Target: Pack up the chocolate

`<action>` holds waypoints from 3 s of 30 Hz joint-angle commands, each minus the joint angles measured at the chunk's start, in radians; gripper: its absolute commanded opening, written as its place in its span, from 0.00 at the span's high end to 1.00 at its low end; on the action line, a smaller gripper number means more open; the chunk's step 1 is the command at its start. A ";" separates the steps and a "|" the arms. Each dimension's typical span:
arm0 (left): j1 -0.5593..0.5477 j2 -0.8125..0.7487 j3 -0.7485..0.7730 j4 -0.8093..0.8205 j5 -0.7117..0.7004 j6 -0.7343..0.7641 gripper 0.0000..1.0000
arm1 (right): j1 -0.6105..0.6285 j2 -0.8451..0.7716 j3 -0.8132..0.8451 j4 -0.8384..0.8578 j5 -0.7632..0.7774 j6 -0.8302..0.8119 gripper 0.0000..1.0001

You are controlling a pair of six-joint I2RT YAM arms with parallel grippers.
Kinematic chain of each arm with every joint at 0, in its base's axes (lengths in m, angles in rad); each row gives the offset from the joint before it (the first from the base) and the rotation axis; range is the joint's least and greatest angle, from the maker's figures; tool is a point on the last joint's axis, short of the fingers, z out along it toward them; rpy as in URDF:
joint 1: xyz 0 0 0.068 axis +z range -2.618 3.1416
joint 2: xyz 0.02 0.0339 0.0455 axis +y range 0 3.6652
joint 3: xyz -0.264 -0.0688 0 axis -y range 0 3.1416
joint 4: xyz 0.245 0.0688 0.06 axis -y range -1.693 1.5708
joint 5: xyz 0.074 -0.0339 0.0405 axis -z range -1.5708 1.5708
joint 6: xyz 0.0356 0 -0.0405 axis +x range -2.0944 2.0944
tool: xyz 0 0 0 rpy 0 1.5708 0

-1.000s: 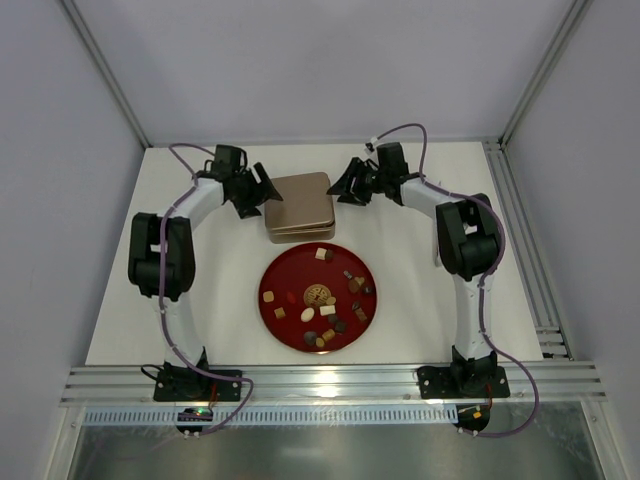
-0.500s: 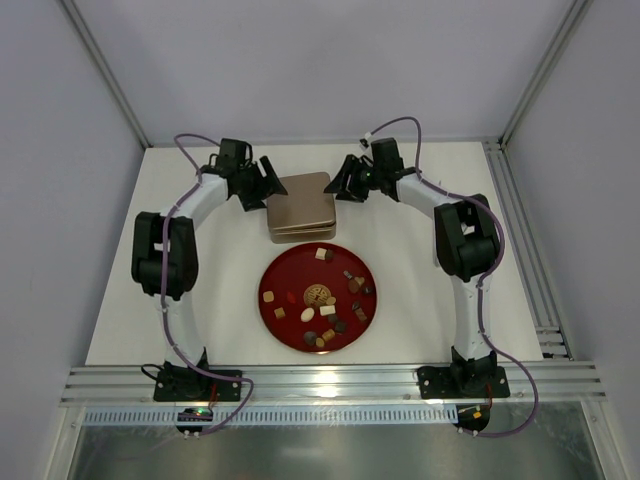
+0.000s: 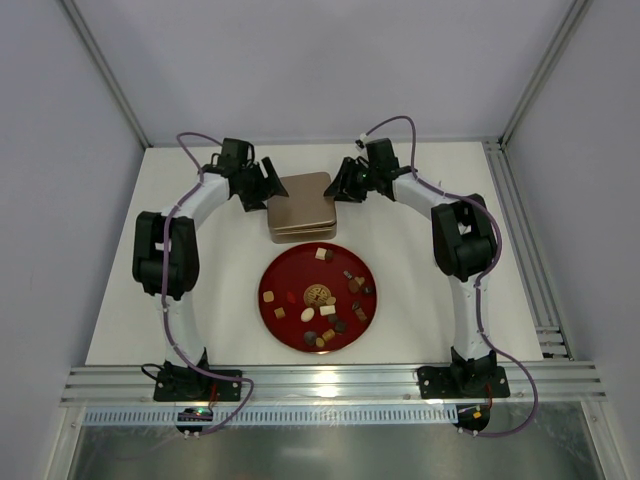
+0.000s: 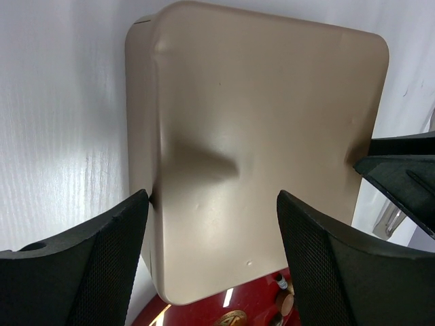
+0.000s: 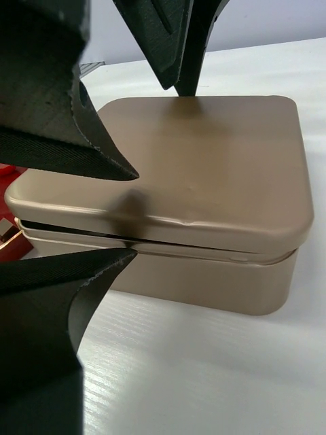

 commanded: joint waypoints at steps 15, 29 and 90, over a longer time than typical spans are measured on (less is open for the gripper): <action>-0.021 -0.011 0.035 -0.034 -0.041 0.037 0.25 | 0.016 -0.058 -0.045 0.006 0.073 -0.067 0.60; -0.025 -0.019 0.028 -0.058 -0.063 0.046 0.26 | 0.054 -0.056 0.024 -0.083 0.141 -0.118 0.55; -0.022 0.216 0.149 -0.319 -0.255 0.049 0.36 | 0.080 0.131 0.274 -0.382 0.253 -0.193 0.46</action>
